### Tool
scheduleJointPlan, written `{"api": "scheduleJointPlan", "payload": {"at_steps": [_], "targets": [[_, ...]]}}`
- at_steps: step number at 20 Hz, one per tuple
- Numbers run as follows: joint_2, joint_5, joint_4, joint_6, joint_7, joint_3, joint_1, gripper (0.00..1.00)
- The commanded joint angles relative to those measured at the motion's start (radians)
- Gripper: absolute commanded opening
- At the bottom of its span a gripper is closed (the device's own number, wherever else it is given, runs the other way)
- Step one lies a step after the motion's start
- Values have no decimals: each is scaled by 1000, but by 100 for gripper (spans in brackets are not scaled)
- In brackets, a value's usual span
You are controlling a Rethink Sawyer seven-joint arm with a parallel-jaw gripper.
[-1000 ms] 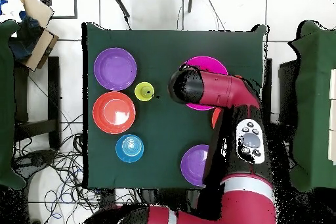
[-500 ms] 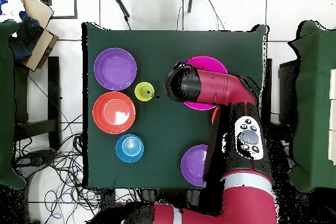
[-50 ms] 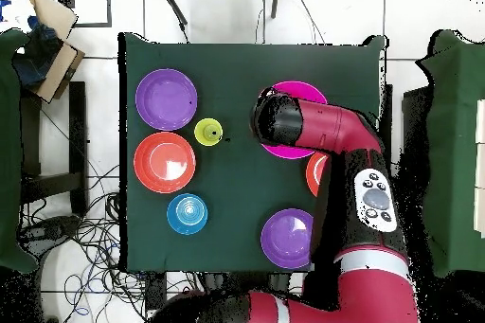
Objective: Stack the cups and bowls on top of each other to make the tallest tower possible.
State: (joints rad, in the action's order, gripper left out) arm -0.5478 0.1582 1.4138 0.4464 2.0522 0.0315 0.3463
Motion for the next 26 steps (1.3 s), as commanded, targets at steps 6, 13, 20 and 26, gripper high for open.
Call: {"api": "scheduleJointPlan", "payload": {"at_steps": [6, 13, 20, 26], "targets": [[58, 72, -36, 42, -123, 132, 35, 0], [69, 83, -58, 31, -124, 139, 33, 0], [96, 92, -96, 37, -178, 187, 66, 0], [116, 96, -144, 65, -192, 201, 75, 0]]}}
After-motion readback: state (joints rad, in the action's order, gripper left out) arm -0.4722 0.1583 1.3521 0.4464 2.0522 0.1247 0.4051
